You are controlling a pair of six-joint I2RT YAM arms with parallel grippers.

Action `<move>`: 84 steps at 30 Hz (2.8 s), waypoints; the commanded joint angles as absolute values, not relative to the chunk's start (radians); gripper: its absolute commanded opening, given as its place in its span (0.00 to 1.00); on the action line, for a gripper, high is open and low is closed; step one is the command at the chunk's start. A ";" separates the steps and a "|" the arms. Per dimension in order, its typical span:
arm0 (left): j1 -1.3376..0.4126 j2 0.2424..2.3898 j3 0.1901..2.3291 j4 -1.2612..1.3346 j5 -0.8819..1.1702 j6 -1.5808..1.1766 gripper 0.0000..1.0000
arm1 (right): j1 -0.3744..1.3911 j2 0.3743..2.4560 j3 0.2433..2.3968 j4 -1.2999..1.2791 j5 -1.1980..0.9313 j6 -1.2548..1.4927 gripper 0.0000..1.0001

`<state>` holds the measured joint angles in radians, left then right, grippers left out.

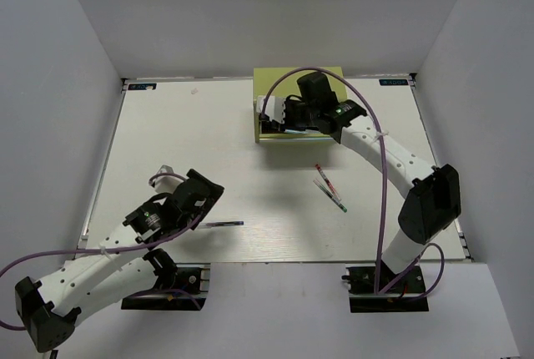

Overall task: Sort the stationery into containers
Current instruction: Place the pen in the drawer, then close the drawer at the center of the board.

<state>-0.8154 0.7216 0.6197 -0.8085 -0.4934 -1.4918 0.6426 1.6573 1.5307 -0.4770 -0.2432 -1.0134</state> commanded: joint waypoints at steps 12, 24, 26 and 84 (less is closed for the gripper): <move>-0.811 0.716 0.653 -0.844 -0.471 -1.531 0.99 | 0.554 1.758 1.588 -0.417 -0.215 -0.956 0.49; -0.811 0.716 0.643 -0.825 -0.462 -1.531 0.99 | 0.499 1.700 1.626 -0.906 -0.752 -1.219 0.00; -0.811 0.716 0.643 -0.825 -0.453 -1.531 0.99 | 0.511 1.733 1.624 -0.962 -0.755 -1.282 0.00; -0.627 1.911 0.916 0.853 0.014 -1.313 0.65 | 0.414 1.617 1.457 -0.212 -0.222 -0.716 0.70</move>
